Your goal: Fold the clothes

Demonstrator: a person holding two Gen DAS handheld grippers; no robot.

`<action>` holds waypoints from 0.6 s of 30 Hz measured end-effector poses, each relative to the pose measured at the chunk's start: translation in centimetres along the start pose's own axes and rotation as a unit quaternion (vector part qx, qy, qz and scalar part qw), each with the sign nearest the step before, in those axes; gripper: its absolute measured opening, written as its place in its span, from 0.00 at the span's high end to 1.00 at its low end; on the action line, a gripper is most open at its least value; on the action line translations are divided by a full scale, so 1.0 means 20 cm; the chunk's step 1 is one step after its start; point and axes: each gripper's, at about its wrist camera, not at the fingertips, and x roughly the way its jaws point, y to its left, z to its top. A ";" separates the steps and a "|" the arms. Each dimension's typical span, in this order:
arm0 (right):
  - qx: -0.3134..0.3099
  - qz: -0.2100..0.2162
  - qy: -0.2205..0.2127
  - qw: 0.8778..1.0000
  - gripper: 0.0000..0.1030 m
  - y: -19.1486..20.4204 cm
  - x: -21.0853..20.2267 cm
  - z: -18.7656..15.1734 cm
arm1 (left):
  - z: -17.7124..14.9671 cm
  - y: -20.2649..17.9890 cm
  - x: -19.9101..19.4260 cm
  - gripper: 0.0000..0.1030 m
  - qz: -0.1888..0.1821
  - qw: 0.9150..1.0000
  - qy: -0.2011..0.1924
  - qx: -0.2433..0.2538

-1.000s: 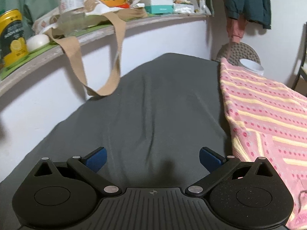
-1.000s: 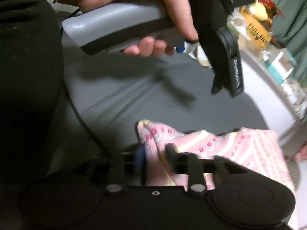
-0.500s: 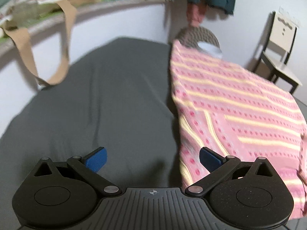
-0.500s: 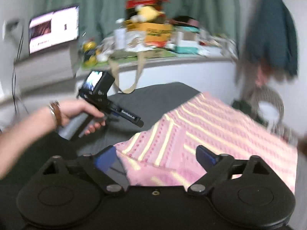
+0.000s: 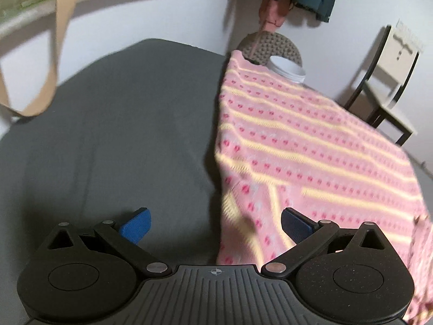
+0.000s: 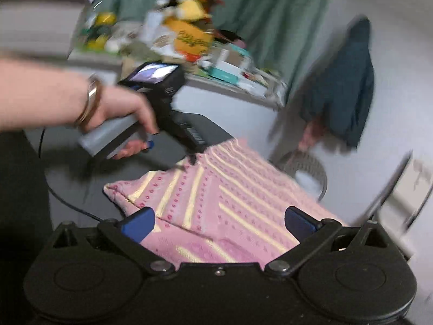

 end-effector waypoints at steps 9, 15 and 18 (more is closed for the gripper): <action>-0.078 0.072 0.067 0.992 0.19 0.24 0.45 0.04 | 0.03 0.09 0.12 0.02 -0.063 0.997 0.000 -0.039; -0.121 0.101 0.057 0.986 0.25 0.34 0.54 0.04 | 0.07 0.11 0.19 0.04 -0.091 0.995 -0.006 -0.035; -0.170 0.123 0.033 0.977 0.25 0.42 0.53 0.02 | 0.09 0.11 0.22 0.09 -0.100 0.994 -0.010 -0.035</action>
